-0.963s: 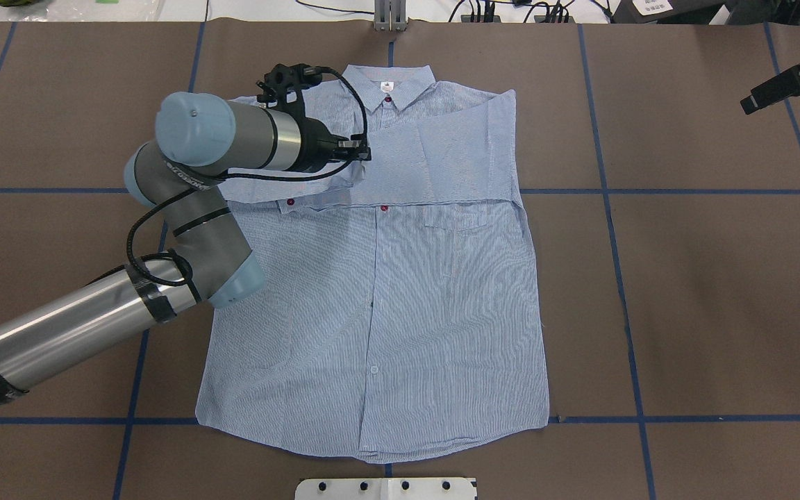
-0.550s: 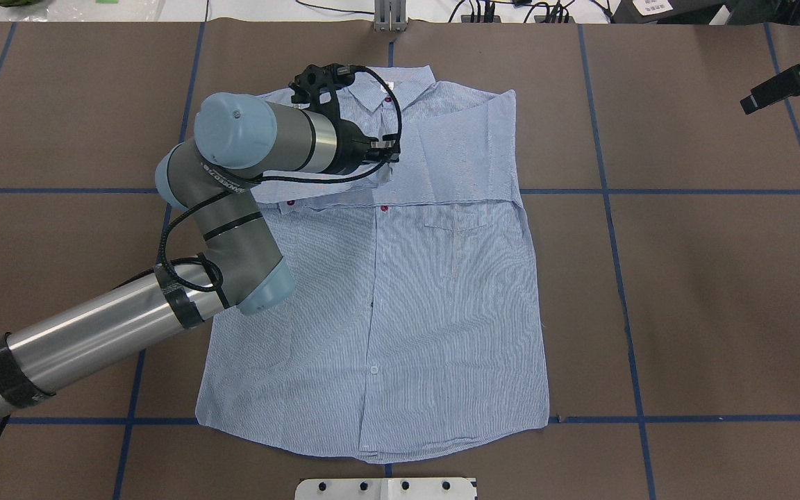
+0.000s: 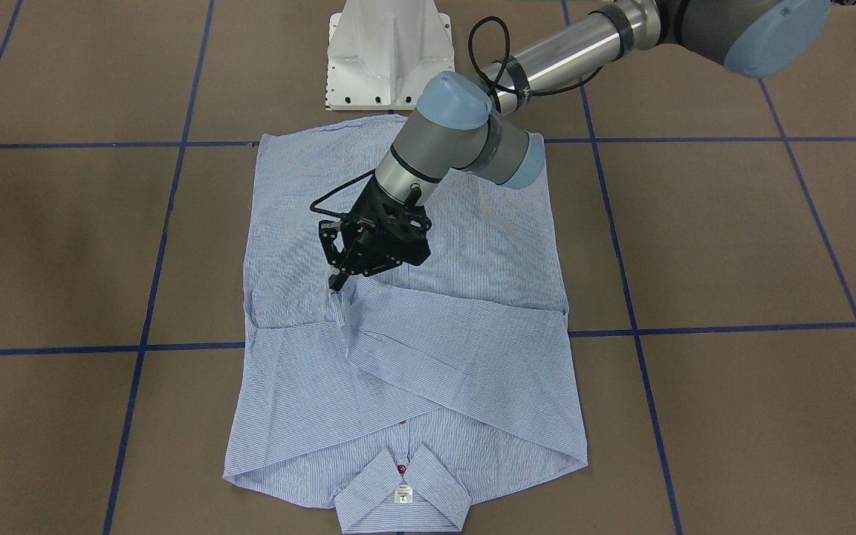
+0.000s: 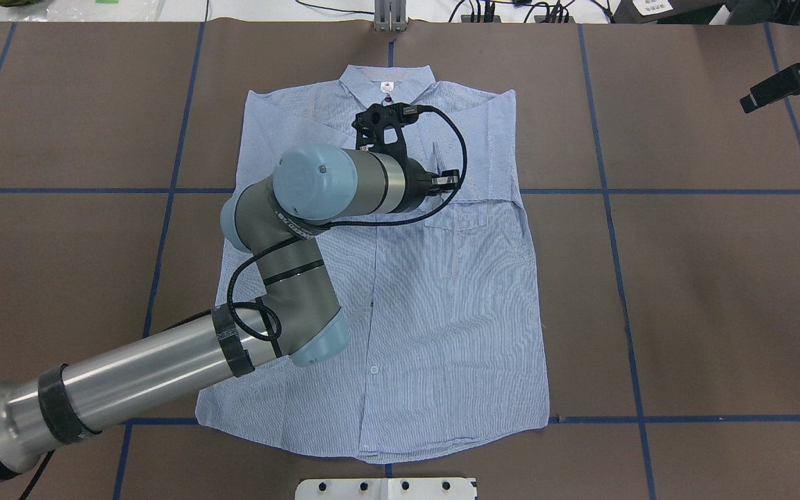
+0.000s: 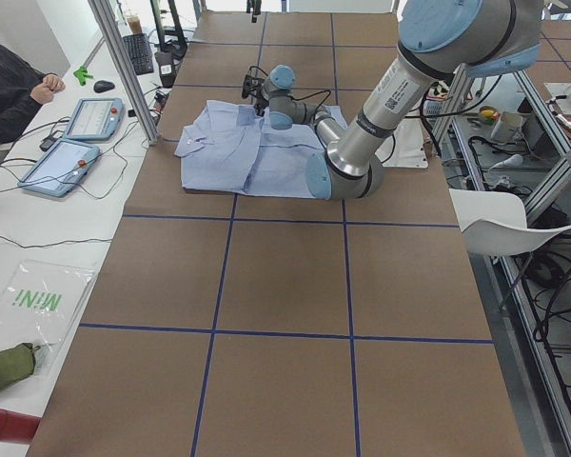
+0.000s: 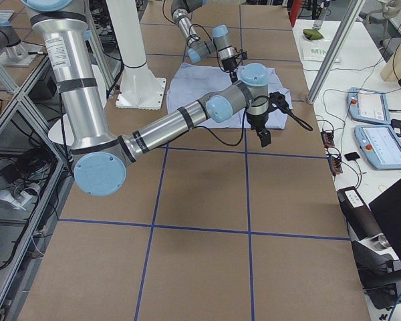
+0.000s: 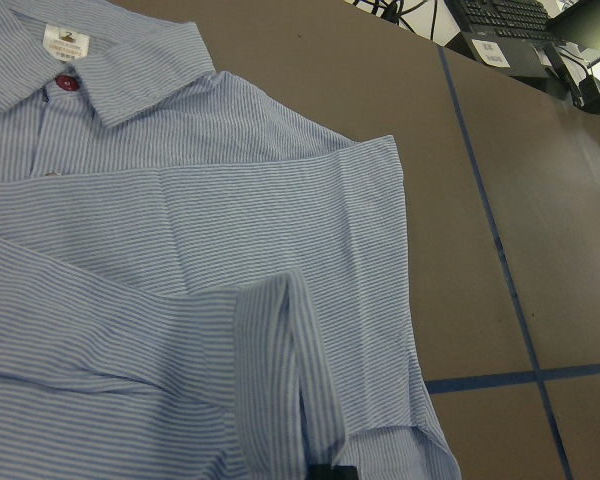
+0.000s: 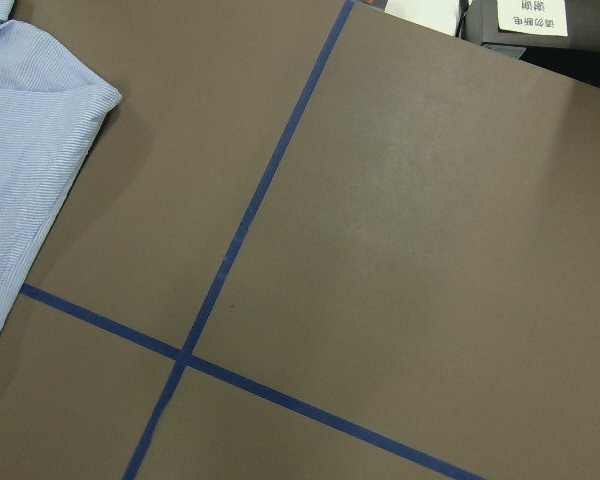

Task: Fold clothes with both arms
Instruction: 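Carry the cuff with the left gripper across the shirt front and release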

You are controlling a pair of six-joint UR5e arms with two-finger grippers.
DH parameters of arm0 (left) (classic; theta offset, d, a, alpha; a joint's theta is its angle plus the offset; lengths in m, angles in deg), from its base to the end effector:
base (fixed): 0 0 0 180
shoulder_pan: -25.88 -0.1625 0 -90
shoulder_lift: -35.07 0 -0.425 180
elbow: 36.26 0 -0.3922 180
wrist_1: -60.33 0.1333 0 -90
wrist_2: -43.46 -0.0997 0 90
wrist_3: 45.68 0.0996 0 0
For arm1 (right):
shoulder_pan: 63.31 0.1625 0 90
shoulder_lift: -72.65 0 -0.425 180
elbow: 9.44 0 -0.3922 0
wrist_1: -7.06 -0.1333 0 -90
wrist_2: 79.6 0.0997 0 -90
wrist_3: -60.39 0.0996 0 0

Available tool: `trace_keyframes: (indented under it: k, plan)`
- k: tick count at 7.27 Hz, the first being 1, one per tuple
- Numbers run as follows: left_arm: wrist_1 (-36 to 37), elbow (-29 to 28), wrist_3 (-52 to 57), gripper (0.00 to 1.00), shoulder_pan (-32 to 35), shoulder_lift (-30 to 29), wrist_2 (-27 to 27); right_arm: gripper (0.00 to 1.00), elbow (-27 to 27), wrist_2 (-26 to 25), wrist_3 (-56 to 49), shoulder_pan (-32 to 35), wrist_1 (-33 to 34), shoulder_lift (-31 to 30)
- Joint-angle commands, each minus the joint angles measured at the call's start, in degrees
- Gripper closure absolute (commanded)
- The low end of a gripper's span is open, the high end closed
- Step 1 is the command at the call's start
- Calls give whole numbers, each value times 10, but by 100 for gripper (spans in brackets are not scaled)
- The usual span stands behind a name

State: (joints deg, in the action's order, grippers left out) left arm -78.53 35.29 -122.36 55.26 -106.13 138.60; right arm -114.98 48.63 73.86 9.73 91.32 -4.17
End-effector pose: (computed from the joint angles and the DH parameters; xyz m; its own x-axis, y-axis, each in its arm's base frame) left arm 0.6132 -0.4880 0.1325 0.2185 0.1403 -0.9657 0.3710 0.9033 0.2152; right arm -0.0969 -0.5636 0.3959 0.6874 -0.3648 0.6280 0.0827 0.8984 0.4314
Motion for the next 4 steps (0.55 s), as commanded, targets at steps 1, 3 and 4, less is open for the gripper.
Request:
trace_keyframes:
  k: [1,3,4]
  plan:
    - [7,-1,-1,100,-16,-4,-13,0,1,0,1,-1,0,1]
    - [5,0,1,0,-22,1,-14,0,1,0,2,-1,0,1]
    - [8,6,5,0,-21,2,-14,0,-1,0,14,-2,-1,1]
